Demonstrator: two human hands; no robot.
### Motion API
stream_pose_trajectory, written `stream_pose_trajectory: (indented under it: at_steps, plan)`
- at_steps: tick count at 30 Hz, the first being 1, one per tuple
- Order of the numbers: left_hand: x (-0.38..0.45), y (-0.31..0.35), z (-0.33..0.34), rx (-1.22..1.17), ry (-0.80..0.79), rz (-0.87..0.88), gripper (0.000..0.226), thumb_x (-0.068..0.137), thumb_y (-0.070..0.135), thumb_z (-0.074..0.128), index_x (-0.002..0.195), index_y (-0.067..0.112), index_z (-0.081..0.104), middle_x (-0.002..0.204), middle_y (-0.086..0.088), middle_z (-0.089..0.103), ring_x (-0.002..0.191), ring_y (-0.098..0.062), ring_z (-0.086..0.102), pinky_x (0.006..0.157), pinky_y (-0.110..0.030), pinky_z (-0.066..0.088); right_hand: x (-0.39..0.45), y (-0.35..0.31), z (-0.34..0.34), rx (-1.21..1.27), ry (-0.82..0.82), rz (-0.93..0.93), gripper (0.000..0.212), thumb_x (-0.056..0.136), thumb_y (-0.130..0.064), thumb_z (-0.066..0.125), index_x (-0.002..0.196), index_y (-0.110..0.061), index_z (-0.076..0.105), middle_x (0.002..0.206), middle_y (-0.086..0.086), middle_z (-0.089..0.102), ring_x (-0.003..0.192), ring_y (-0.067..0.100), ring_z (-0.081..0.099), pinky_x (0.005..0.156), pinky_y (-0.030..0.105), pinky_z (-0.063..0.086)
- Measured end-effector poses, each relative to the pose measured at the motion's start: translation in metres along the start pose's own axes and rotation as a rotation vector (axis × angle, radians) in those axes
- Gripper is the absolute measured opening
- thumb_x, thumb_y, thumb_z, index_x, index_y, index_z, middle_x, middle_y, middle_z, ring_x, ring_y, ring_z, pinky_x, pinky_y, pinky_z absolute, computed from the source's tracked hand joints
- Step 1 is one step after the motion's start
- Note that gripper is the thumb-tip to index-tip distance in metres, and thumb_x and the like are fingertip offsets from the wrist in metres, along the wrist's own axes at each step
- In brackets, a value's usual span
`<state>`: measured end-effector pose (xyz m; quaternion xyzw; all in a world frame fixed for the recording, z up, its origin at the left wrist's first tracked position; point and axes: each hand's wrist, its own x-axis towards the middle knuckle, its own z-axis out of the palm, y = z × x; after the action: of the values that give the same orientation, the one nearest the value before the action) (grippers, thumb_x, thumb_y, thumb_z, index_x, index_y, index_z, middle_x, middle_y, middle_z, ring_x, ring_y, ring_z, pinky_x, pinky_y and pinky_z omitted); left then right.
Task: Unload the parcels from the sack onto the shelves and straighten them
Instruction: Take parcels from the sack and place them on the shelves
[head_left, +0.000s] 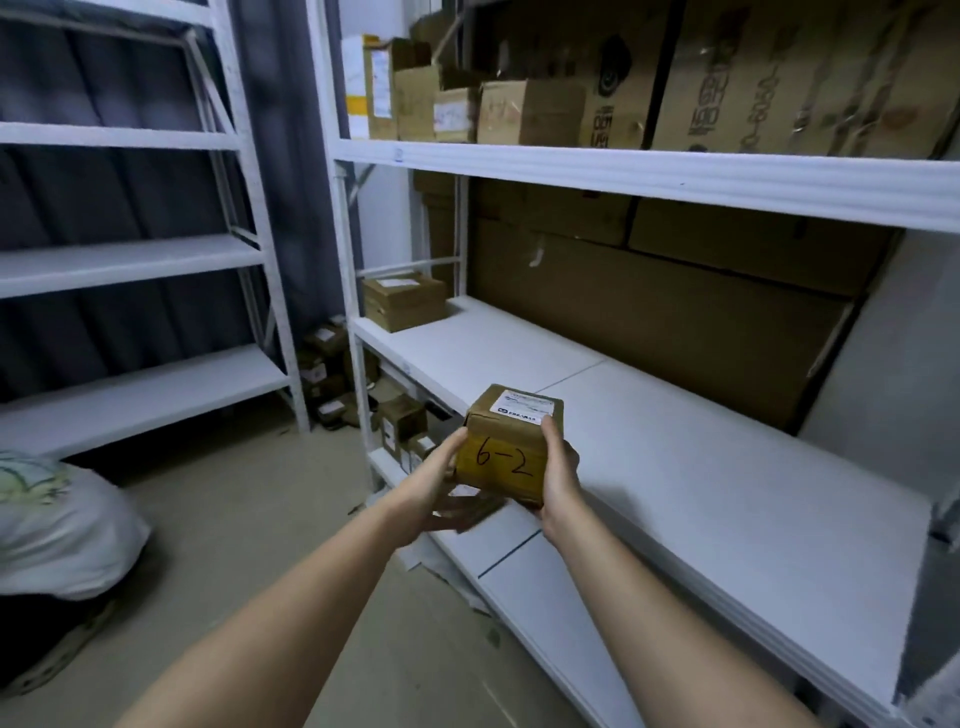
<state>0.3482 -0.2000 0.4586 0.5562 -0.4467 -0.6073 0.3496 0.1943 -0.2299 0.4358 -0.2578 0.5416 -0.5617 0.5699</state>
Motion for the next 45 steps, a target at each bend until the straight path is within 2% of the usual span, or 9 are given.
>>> stream_pose_trajectory:
  at_steps: [4, 10, 15, 20, 25, 29, 33, 39, 45]
  plan:
    - [0.019, 0.016, -0.035, 0.008, 0.105, 0.009, 0.055, 0.082, 0.074, 0.042, 0.093, 0.025, 0.066, 0.094, -0.002, 0.070, 0.089, -0.019, 0.067, 0.083, -0.035, 0.055, 0.018, 0.001, 0.046, -0.073, -0.011, -0.053, 0.069, 0.086, -0.064, 0.054, 0.138, -0.023, 0.035, 0.129, 0.014, 0.052, 0.112, 0.032, 0.057, 0.094, 0.051, 0.051]
    - [0.074, 0.031, -0.115, -0.035, 0.117, 0.000, 0.029, 0.093, 0.058, 0.044, 0.092, 0.031, 0.055, 0.106, -0.005, 0.061, 0.093, -0.022, 0.064, 0.087, -0.035, 0.055, 0.057, 0.018, 0.131, -0.090, -0.023, -0.089, 0.068, 0.089, -0.059, 0.053, 0.142, -0.022, 0.033, 0.137, 0.014, 0.047, 0.119, 0.032, 0.052, 0.100, 0.050, 0.047]
    - [0.137, 0.046, -0.198, -0.055, 0.096, -0.026, 0.044, 0.093, 0.058, 0.041, 0.115, 0.024, 0.057, 0.102, -0.006, 0.062, 0.098, -0.023, 0.062, 0.089, -0.036, 0.054, 0.098, 0.036, 0.219, -0.039, 0.004, -0.116, 0.064, 0.091, -0.053, 0.053, 0.142, -0.022, 0.032, 0.132, 0.013, 0.052, 0.111, 0.029, 0.057, 0.085, 0.040, 0.053]
    - [0.196, 0.070, -0.278, -0.010, 0.088, -0.013, 0.045, 0.093, 0.063, 0.035, 0.118, 0.029, 0.049, 0.100, -0.005, 0.062, 0.095, -0.023, 0.064, 0.083, -0.034, 0.054, 0.145, 0.043, 0.302, -0.040, 0.037, -0.105, 0.064, 0.092, -0.053, 0.052, 0.144, -0.022, 0.030, 0.133, 0.012, 0.052, 0.111, 0.028, 0.057, 0.088, 0.040, 0.051]
    - [0.251, 0.087, -0.333, -0.013, 0.029, -0.053, 0.050, 0.091, 0.066, 0.034, 0.113, 0.024, 0.053, 0.097, -0.008, 0.065, 0.087, -0.024, 0.065, 0.073, -0.031, 0.052, 0.188, 0.050, 0.357, -0.021, 0.095, -0.129, 0.060, 0.091, -0.051, 0.055, 0.140, -0.022, 0.035, 0.131, 0.010, 0.055, 0.106, 0.025, 0.060, 0.066, 0.028, 0.050]
    - [0.303, 0.093, -0.359, -0.004, -0.033, -0.086, 0.052, 0.090, 0.067, 0.035, 0.114, 0.024, 0.052, 0.095, -0.006, 0.064, 0.087, -0.024, 0.065, 0.076, -0.033, 0.052, 0.231, 0.055, 0.384, 0.004, 0.121, -0.117, 0.061, 0.092, -0.048, 0.056, 0.143, -0.023, 0.032, 0.133, 0.012, 0.053, 0.112, 0.028, 0.058, 0.069, 0.030, 0.052]
    - [0.362, 0.103, -0.378, 0.015, -0.047, -0.083, 0.055, 0.089, 0.068, 0.036, 0.125, 0.027, 0.047, 0.099, -0.003, 0.060, 0.088, -0.022, 0.063, 0.060, -0.027, 0.050, 0.284, 0.061, 0.408, 0.000, 0.156, -0.130, 0.058, 0.093, -0.048, 0.053, 0.142, -0.025, 0.033, 0.133, 0.012, 0.053, 0.113, 0.029, 0.058, 0.076, 0.034, 0.053]
    - [0.458, 0.123, -0.397, 0.079, -0.056, -0.103, 0.069, 0.090, 0.068, 0.033, 0.141, 0.022, 0.038, 0.133, -0.012, 0.052, 0.117, -0.032, 0.054, 0.085, -0.037, 0.047, 0.369, 0.058, 0.445, 0.009, 0.202, -0.177, 0.051, 0.095, -0.043, 0.053, 0.140, -0.026, 0.037, 0.130, 0.009, 0.058, 0.111, 0.027, 0.060, 0.084, 0.037, 0.054]
    - [0.526, 0.140, -0.415, 0.100, -0.142, -0.156, 0.068, 0.090, 0.069, 0.033, 0.140, 0.024, 0.040, 0.128, -0.010, 0.054, 0.113, -0.028, 0.056, 0.084, -0.037, 0.046, 0.435, 0.059, 0.464, -0.093, 0.279, -0.167, 0.049, 0.095, -0.046, 0.051, 0.139, -0.029, 0.040, 0.126, 0.006, 0.060, 0.106, 0.024, 0.061, 0.091, 0.041, 0.052]
